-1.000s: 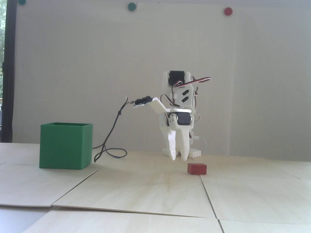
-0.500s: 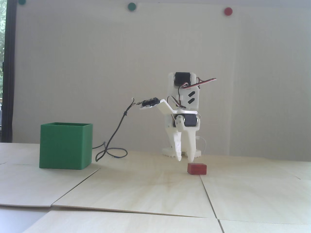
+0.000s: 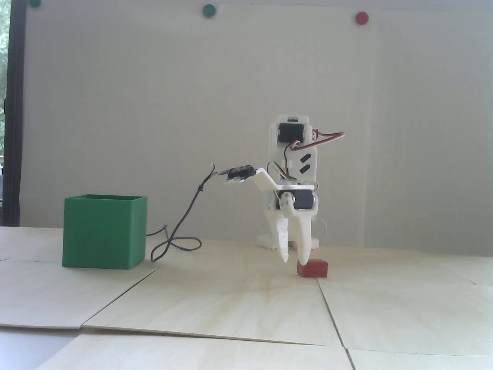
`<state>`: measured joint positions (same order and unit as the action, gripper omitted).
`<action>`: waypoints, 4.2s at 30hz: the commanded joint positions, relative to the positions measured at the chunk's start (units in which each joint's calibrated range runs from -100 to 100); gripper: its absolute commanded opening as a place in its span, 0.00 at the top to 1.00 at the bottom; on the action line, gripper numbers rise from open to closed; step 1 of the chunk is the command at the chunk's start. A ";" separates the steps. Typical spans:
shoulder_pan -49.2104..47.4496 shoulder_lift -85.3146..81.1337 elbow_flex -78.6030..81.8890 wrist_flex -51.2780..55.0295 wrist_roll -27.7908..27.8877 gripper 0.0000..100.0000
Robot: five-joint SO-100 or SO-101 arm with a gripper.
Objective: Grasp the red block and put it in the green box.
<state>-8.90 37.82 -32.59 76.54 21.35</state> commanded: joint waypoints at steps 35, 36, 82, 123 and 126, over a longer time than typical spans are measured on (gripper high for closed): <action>5.08 -9.12 0.91 -1.92 -5.05 0.83; 5.00 -9.19 0.91 -1.75 -5.63 0.83; 1.95 0.99 -8.67 -3.86 -7.29 0.83; -3.76 -1.93 -7.43 2.38 -13.23 0.83; -4.25 -6.51 -2.28 1.79 -13.17 0.83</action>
<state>-12.34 40.31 -36.79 78.12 8.14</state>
